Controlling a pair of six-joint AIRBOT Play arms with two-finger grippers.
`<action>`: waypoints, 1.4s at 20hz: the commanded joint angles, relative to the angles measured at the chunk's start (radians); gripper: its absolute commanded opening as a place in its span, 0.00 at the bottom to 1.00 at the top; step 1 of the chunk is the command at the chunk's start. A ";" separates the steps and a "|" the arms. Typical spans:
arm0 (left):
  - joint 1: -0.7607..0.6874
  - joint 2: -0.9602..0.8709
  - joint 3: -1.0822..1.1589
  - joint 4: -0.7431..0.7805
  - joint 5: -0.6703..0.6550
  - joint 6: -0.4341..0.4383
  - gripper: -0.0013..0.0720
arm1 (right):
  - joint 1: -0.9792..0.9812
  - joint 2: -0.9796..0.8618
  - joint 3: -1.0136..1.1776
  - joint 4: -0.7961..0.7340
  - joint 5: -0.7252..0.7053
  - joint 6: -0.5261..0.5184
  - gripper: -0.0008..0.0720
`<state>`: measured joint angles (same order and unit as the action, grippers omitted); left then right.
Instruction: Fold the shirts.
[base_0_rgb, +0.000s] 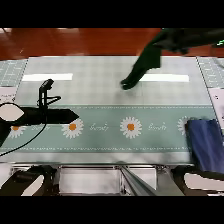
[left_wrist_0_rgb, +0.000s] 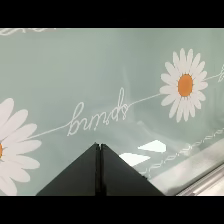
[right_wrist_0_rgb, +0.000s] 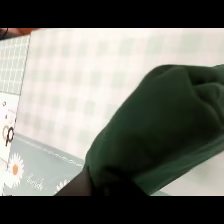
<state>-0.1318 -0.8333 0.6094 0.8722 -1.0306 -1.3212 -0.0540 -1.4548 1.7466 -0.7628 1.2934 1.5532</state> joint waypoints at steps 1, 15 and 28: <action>-0.009 0.003 0.000 -0.016 -0.055 0.000 0.04 | -0.185 0.042 0.080 -0.019 0.179 0.062 0.05; -0.026 0.008 0.000 -0.016 0.057 0.001 0.04 | -0.821 0.481 -0.197 -0.462 0.567 0.146 0.05; -0.026 0.002 0.000 -0.013 0.212 0.007 0.04 | -1.124 0.792 -0.695 -0.922 0.558 0.083 0.58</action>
<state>-0.1577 -0.8307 0.6094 0.8558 -0.8806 -1.3170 -1.1645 -0.6807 1.0882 -1.6131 1.7527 1.6379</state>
